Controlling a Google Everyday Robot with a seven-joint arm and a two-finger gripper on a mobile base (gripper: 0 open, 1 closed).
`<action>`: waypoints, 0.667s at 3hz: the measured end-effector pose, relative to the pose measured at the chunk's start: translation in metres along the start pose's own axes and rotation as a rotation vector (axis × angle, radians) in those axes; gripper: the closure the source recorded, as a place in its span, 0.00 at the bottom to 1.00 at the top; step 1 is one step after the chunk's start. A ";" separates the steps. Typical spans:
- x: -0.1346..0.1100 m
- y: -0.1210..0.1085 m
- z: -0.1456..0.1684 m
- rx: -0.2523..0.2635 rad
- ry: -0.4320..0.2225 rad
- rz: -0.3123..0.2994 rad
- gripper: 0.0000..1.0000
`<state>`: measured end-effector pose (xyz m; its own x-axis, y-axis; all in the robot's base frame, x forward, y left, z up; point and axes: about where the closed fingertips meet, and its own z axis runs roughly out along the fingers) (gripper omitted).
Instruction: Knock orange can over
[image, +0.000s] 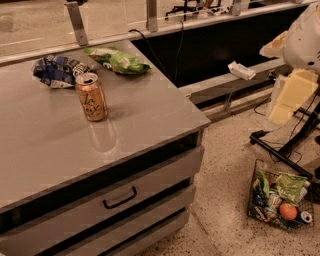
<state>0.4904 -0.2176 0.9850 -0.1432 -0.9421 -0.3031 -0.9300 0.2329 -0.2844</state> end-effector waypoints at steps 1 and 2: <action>-0.020 -0.051 0.013 0.029 -0.140 -0.028 0.00; -0.061 -0.089 0.031 0.035 -0.323 -0.029 0.00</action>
Offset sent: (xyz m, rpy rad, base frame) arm 0.1547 0.0809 0.0322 0.4993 -0.1743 0.1653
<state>0.5924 -0.1738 1.0006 0.0027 -0.8246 -0.5657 -0.9190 0.2210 -0.3266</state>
